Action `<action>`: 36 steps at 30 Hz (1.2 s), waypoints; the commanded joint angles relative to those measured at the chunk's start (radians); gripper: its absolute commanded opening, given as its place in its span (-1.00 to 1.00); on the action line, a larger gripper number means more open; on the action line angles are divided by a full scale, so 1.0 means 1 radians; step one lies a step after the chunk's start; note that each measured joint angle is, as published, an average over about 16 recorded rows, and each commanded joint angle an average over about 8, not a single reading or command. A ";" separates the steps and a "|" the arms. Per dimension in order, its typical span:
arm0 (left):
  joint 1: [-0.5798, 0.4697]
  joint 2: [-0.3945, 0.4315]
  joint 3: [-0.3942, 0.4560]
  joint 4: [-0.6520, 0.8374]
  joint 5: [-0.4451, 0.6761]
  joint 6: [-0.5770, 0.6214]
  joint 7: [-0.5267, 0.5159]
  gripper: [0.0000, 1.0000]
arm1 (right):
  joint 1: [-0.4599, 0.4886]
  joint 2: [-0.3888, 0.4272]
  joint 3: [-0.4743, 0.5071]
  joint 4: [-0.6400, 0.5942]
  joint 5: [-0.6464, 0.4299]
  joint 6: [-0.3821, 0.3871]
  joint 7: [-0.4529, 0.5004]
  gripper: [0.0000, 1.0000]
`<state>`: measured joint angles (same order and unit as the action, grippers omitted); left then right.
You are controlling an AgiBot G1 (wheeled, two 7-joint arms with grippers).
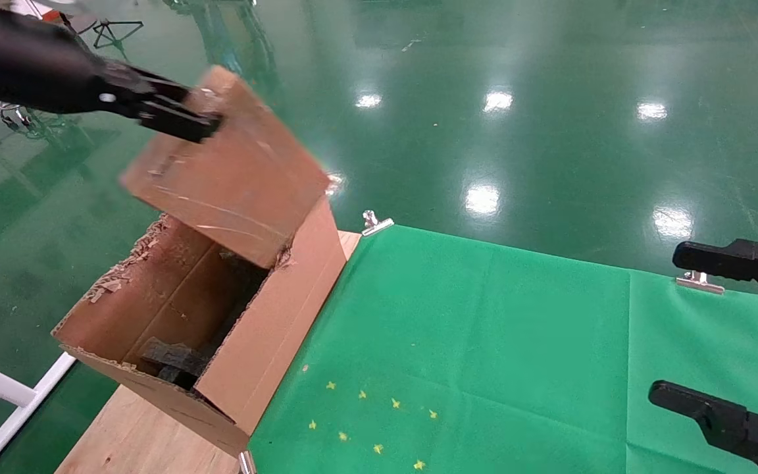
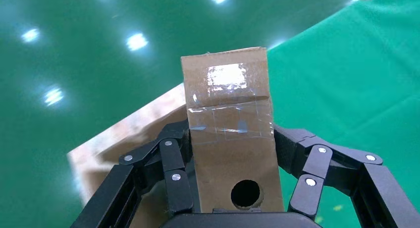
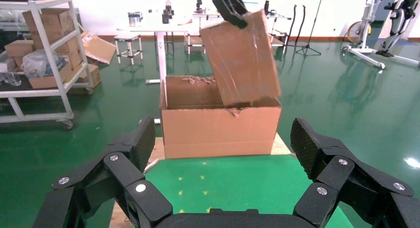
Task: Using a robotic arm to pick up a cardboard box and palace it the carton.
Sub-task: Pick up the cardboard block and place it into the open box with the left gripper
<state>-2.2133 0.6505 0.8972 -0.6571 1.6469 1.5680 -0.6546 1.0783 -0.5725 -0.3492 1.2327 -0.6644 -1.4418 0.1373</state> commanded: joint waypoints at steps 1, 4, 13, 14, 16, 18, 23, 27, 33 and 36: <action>-0.043 -0.006 0.020 0.060 0.032 0.002 0.052 -1.00 | 0.000 0.000 0.000 0.000 0.000 0.000 0.000 1.00; -0.070 0.002 0.048 0.145 0.079 -0.015 0.117 -1.00 | 0.000 0.000 0.000 0.000 0.000 0.000 0.000 1.00; -0.027 0.064 0.107 0.414 0.178 -0.140 0.205 -1.00 | 0.000 0.000 0.000 0.000 0.000 0.000 0.000 1.00; -0.017 0.071 0.110 0.438 0.183 -0.162 0.209 -1.00 | 0.000 0.000 0.000 0.000 0.000 0.000 0.000 1.00; 0.004 0.085 0.115 0.477 0.193 -0.213 0.223 -1.00 | 0.000 0.000 0.000 0.000 0.000 0.000 0.000 1.00; 0.025 0.096 0.119 0.506 0.201 -0.272 0.240 -1.00 | 0.000 0.000 0.000 0.000 0.000 0.000 0.000 1.00; 0.083 0.118 0.120 0.558 0.208 -0.431 0.270 -1.00 | 0.000 0.000 0.000 0.000 0.000 0.000 0.000 1.00; 0.123 0.131 0.115 0.588 0.202 -0.515 0.283 -1.00 | 0.000 0.000 0.000 0.000 0.000 0.000 0.000 1.00; 0.167 0.144 0.104 0.621 0.184 -0.537 0.298 -1.00 | 0.000 0.000 0.000 0.000 0.000 0.000 0.000 1.00; 0.186 0.148 0.099 0.633 0.177 -0.528 0.305 -1.00 | 0.000 0.000 0.000 0.000 0.000 0.000 0.000 1.00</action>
<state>-2.0264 0.7980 0.9961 -0.0260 1.8239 1.0369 -0.3513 1.0783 -0.5724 -0.3493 1.2327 -0.6644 -1.4418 0.1372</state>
